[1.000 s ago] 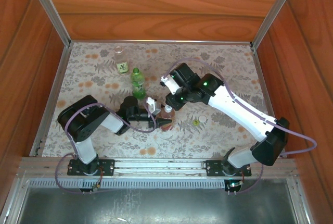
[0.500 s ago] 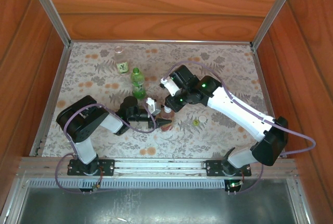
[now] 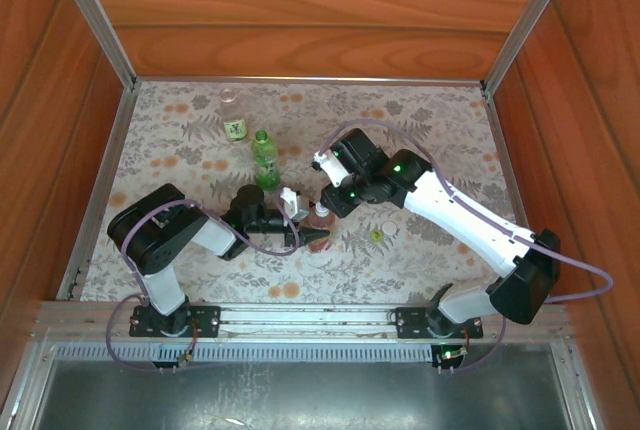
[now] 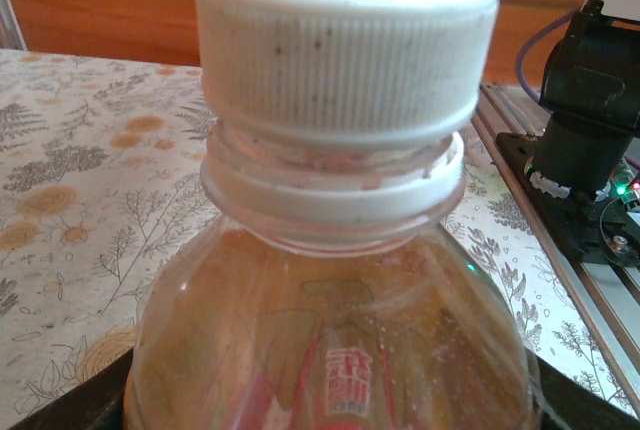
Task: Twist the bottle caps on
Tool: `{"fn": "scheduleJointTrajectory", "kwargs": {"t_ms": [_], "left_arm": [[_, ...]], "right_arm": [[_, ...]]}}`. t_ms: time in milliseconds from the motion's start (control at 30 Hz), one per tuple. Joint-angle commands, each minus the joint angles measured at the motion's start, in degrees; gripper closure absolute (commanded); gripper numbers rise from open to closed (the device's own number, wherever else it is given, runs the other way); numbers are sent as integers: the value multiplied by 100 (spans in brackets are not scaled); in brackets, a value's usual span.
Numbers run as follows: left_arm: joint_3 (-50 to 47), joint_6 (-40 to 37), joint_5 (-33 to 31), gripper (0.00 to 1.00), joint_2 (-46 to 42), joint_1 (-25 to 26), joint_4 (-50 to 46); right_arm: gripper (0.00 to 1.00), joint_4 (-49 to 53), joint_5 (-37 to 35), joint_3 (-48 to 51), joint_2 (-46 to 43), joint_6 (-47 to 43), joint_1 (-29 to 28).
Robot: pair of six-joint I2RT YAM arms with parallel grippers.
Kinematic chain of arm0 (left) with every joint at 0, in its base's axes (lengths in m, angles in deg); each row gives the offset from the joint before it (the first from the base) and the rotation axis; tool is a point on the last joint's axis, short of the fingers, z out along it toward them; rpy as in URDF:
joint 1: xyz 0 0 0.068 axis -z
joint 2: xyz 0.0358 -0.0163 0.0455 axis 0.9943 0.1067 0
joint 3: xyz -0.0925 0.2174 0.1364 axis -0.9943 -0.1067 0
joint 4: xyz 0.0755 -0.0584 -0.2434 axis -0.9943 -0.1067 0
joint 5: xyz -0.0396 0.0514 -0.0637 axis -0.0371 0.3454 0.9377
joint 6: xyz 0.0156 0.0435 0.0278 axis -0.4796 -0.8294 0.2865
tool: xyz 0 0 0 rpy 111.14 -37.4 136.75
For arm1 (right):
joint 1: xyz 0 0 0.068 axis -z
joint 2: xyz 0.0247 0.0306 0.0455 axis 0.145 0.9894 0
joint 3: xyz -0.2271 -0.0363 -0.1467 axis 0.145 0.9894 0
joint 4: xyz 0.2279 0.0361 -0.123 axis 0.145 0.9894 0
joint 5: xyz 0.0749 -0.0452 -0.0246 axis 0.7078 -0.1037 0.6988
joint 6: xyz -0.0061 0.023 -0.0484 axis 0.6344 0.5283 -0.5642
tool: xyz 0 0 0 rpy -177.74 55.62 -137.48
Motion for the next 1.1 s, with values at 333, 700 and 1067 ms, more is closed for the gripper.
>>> {"fn": "scheduleJointTrajectory", "kwargs": {"t_ms": [333,700,1067], "left_arm": [[-78,-16,-10,41,-17,-19,-376],[-64,-27,12,41,-9,-20,-386],[-51,-26,20,41,-9,-22,-399]], "right_arm": [[71,96,207,-99,-191,64,39],[73,75,178,227,-98,143,54],[73,45,390,276,-202,154,111]]}}
